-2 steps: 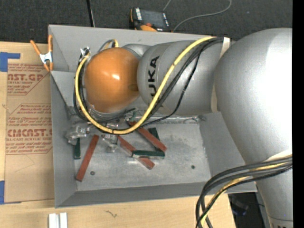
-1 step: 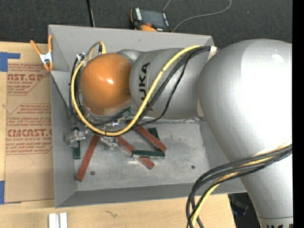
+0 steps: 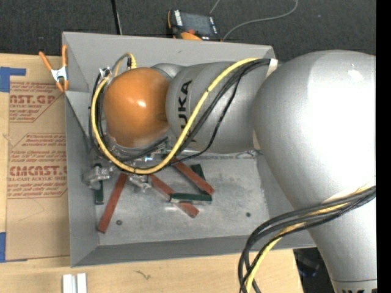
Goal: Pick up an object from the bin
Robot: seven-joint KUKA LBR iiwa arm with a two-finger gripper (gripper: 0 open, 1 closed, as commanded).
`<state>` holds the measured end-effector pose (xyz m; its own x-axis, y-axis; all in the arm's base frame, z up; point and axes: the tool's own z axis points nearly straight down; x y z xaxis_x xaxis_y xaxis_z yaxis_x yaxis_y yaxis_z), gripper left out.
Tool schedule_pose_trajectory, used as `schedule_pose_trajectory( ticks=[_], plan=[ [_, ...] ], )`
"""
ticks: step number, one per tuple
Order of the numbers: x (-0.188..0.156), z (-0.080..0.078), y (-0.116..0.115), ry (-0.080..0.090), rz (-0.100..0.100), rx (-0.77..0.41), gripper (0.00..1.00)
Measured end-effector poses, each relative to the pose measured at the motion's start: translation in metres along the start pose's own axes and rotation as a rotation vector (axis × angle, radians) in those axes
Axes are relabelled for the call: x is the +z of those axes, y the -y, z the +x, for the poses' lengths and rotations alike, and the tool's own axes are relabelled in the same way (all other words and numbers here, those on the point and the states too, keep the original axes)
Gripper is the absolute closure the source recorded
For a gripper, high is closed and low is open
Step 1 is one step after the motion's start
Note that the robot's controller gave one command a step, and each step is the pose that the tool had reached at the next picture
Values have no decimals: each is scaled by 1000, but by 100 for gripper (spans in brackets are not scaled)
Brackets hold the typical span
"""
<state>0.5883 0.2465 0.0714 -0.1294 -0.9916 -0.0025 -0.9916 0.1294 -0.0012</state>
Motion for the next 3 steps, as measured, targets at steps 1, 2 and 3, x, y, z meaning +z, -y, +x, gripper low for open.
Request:
schedule_pose_trajectory(
  ticks=[1,2,3],
  plan=[
    [-2,-3,0,6,2,0,100],
    [-53,-5,1,3,4,2,100],
    [-115,-7,2,4,6,4,100]
  ],
)
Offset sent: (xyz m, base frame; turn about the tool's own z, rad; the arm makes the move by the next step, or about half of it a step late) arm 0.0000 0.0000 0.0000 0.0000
